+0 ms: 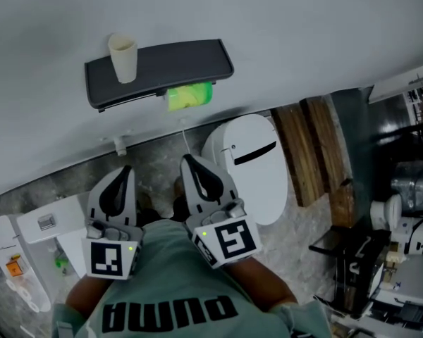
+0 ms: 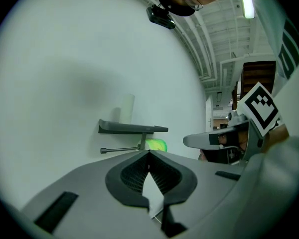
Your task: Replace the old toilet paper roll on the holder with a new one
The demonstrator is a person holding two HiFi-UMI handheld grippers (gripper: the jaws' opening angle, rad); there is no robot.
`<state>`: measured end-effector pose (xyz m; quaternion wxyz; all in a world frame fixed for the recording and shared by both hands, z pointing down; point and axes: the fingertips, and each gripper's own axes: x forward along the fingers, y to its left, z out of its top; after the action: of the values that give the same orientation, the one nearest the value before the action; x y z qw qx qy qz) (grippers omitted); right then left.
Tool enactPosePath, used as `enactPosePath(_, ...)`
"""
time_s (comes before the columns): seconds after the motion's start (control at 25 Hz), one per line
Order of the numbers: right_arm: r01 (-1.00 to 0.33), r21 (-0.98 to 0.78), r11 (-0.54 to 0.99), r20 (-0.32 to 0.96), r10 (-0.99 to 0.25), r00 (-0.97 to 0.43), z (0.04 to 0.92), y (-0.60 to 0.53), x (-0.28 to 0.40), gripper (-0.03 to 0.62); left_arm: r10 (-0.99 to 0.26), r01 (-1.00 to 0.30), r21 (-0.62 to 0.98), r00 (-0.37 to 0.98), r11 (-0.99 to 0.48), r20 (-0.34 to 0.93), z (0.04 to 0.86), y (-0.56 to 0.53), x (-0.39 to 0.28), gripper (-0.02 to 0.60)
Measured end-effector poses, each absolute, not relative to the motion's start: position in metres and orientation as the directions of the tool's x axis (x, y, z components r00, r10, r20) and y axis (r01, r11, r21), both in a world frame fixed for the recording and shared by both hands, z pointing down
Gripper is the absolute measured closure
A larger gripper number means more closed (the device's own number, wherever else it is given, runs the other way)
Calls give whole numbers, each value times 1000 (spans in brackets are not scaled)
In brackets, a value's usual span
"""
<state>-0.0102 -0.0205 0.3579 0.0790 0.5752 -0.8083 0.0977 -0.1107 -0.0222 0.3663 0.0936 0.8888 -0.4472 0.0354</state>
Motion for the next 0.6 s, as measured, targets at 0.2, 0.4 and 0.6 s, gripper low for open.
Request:
enactPosePath(0.2, -946, -64, 318, 216, -921, -324, 357, -13, -9, 591, -794, -808, 116, 590, -578, 146, 366, -16, -112, 578)
enactPosePath(0.4, -937, -81, 341, 186, -918, -350, 351, -9, 1, 591, -820, -833, 108, 553, -542, 147, 359, -6, -104, 578)
enactPosePath(0.6, -922, -72, 381, 170, -906, -388, 343, -2, 24, 591, -828, -835, 73, 550, -545, 108, 350, 4, -76, 578)
